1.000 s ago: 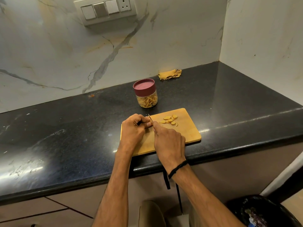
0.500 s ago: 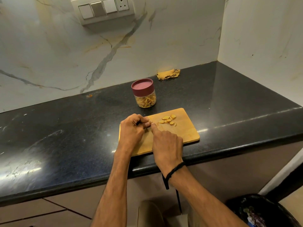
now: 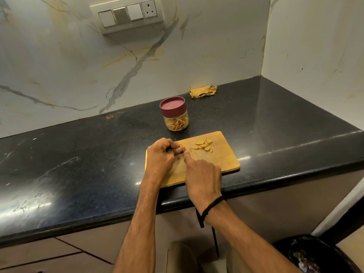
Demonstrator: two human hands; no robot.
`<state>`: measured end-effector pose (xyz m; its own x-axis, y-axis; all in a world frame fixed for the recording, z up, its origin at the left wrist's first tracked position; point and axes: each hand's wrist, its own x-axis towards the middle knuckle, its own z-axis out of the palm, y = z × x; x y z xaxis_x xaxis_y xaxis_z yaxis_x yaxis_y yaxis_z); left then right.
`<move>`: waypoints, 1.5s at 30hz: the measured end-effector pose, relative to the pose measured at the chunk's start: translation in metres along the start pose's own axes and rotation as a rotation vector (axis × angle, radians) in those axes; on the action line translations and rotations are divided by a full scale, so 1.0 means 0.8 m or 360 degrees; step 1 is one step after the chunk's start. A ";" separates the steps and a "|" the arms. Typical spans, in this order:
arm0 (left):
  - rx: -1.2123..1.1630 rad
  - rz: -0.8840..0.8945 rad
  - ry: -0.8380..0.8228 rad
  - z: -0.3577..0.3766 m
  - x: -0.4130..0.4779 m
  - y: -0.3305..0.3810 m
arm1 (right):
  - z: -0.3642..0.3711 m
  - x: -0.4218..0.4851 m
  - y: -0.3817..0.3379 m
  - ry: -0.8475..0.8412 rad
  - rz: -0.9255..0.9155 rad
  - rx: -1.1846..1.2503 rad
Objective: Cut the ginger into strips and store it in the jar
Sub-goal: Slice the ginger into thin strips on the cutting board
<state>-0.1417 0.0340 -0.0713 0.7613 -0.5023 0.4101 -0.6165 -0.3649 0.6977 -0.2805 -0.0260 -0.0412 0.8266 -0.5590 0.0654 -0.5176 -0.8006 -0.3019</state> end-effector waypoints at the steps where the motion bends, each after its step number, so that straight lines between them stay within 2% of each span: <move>1: 0.0006 0.0002 0.0001 0.000 0.000 -0.001 | -0.001 -0.002 0.000 -0.0012 -0.0003 0.0005; 10: 0.0010 -0.0009 -0.0001 0.000 0.002 -0.001 | -0.004 -0.026 0.014 0.0043 0.0002 0.0079; 21: 0.0023 0.0052 0.0010 0.000 0.000 -0.001 | 0.006 -0.019 0.029 0.0333 0.0149 0.0509; 33: 0.0049 0.0067 0.0009 0.000 -0.002 0.002 | -0.002 0.000 0.055 0.0193 0.0353 0.1044; 36: 0.0044 0.0043 -0.0006 0.000 -0.002 0.002 | -0.001 -0.007 0.056 0.0197 0.0310 0.1051; 39: 0.0040 0.0019 -0.0002 -0.001 -0.002 0.004 | -0.001 -0.014 0.048 0.0311 0.0210 0.0973; 45: 0.0035 -0.0041 -0.0013 -0.002 -0.001 0.004 | 0.008 0.002 0.025 0.0398 0.0030 0.0577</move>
<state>-0.1438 0.0348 -0.0685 0.7754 -0.4987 0.3874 -0.6010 -0.3946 0.6950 -0.2883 -0.0413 -0.0529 0.7156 -0.6436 0.2713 -0.3844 -0.6872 -0.6164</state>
